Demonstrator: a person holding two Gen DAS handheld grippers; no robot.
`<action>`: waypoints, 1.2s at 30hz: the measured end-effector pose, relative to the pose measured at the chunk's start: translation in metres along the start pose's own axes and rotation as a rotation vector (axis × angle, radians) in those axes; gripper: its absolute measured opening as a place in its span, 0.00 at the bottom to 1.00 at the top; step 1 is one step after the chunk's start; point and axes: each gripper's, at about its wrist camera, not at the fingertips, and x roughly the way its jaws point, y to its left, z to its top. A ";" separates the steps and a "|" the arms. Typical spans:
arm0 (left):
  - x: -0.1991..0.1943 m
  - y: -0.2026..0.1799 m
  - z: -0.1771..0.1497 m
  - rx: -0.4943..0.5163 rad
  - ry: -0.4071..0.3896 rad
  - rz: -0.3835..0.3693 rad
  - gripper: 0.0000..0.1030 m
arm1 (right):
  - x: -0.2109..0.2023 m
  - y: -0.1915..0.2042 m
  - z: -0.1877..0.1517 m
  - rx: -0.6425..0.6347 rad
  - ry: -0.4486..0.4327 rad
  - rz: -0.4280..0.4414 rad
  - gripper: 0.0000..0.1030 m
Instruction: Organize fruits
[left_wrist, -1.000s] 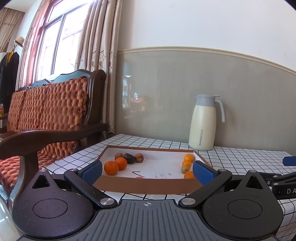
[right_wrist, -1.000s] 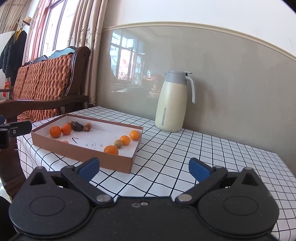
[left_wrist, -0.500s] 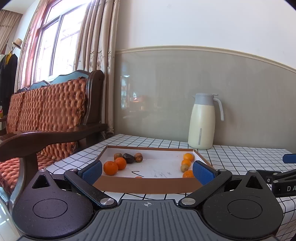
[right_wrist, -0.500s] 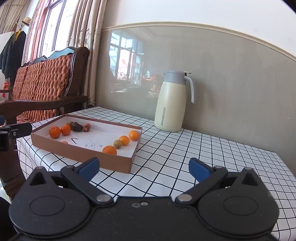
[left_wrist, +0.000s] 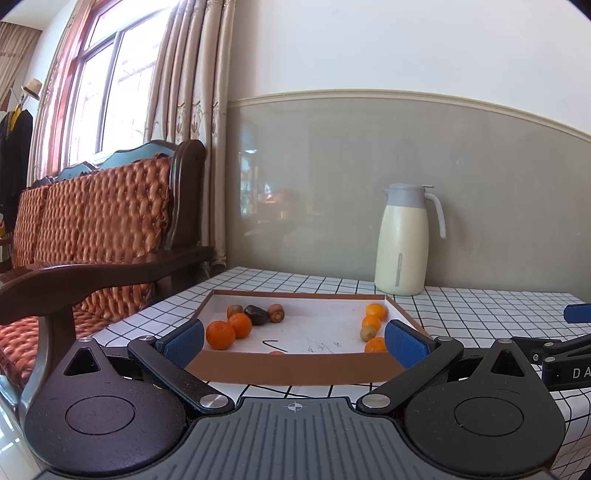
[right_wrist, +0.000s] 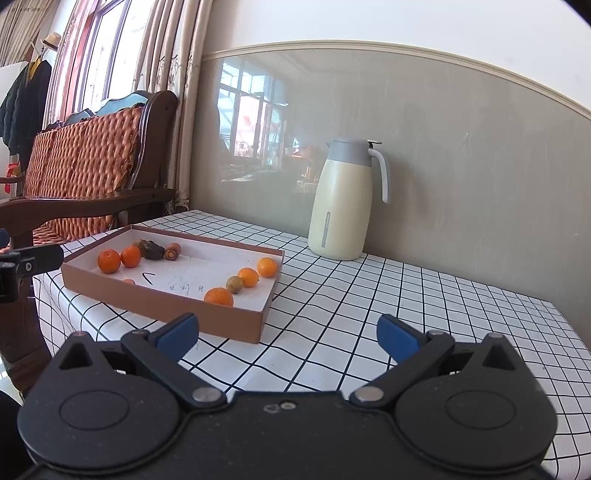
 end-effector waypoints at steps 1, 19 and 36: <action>0.000 0.000 0.000 0.000 0.000 0.000 1.00 | 0.000 0.000 0.000 -0.001 0.000 -0.001 0.94; -0.002 0.000 0.000 -0.003 0.000 0.006 1.00 | 0.000 0.000 0.000 -0.003 0.000 -0.001 0.94; 0.000 -0.002 0.000 -0.003 -0.001 0.006 1.00 | 0.000 0.001 0.000 -0.003 -0.001 -0.001 0.94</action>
